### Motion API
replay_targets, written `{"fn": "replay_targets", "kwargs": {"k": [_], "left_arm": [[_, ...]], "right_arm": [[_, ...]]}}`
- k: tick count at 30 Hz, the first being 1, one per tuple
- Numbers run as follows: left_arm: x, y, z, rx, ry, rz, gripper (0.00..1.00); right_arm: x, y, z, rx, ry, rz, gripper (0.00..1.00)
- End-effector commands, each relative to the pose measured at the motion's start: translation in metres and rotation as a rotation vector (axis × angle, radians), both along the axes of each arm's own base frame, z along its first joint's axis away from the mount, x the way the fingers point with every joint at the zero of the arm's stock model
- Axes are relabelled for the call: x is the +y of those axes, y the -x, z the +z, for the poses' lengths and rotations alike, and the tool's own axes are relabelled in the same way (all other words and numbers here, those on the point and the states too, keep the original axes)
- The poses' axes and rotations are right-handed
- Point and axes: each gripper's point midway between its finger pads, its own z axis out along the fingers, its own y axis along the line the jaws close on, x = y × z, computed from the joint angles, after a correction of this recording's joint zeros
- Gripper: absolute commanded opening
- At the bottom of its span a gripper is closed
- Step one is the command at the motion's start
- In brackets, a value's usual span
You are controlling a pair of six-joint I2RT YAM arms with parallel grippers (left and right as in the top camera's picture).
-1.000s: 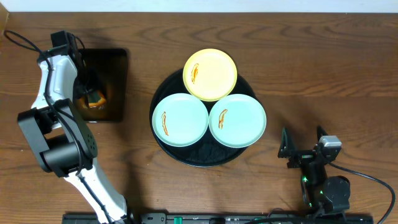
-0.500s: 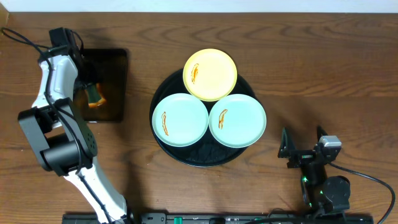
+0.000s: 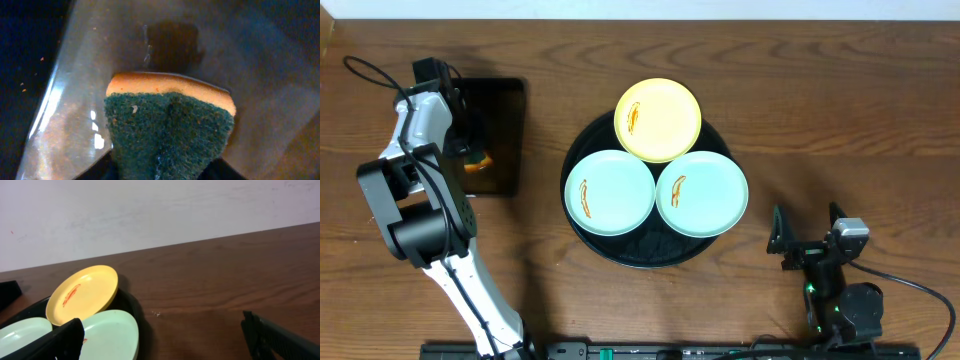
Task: Clean dirty plates on tray and stack at the side
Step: 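Lower the left gripper and grasp the green-orange sponge, then lift the sponge with the left gripper out of the tray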
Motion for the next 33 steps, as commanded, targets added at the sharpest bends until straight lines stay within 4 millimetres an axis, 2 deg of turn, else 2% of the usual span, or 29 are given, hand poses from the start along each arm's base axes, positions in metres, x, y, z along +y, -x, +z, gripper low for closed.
{"fn": "replay_targets", "kwargs": {"k": [1, 2, 3, 4, 9, 12, 18, 20, 22, 24, 26, 33], "left_arm": [[0.005, 0.006, -0.002, 0.022, -0.014, 0.007, 0.33], [0.004, 0.007, -0.002, 0.024, -0.013, 0.007, 0.27], [0.004, 0.007, -0.001, 0.025, -0.013, 0.007, 0.15], [0.004, 0.007, -0.001, 0.026, -0.012, 0.007, 0.08], [-0.002, 0.006, 0.024, -0.016, 0.009, 0.001, 0.07], [-0.009, -0.002, 0.056, -0.103, 0.035, -0.012, 0.07], [-0.011, -0.017, 0.142, -0.336, -0.004, -0.035, 0.08], [-0.010, -0.020, 0.165, -0.400, -0.027, -0.038, 0.07], [-0.010, -0.021, 0.179, -0.438, -0.041, -0.041, 0.08], [-0.009, -0.023, 0.183, -0.455, -0.048, -0.041, 0.07], [-0.007, -0.024, 0.179, -0.447, -0.046, -0.039, 0.07], [-0.004, -0.033, 0.141, -0.388, -0.024, -0.034, 0.08]], "right_arm": [[-0.003, 0.000, -0.001, 0.001, 0.014, -0.009, 0.99], [-0.003, 0.000, -0.001, 0.002, 0.014, -0.009, 0.99], [-0.003, 0.000, -0.001, 0.002, 0.014, -0.009, 0.99], [-0.003, 0.000, -0.001, 0.001, 0.014, -0.009, 0.99], [-0.002, 0.000, -0.001, 0.001, 0.014, -0.009, 0.99], [-0.003, 0.000, -0.001, 0.002, 0.014, -0.009, 0.99], [-0.003, 0.000, -0.001, 0.001, 0.014, -0.009, 0.99], [-0.003, 0.000, -0.001, 0.001, 0.014, -0.009, 0.99], [-0.002, 0.000, -0.001, 0.002, 0.014, -0.009, 0.99], [-0.002, 0.000, -0.001, 0.001, 0.014, -0.009, 0.99], [-0.003, 0.000, -0.001, 0.001, 0.014, -0.009, 0.99], [-0.003, 0.000, -0.001, 0.001, 0.014, -0.009, 0.99]]}}
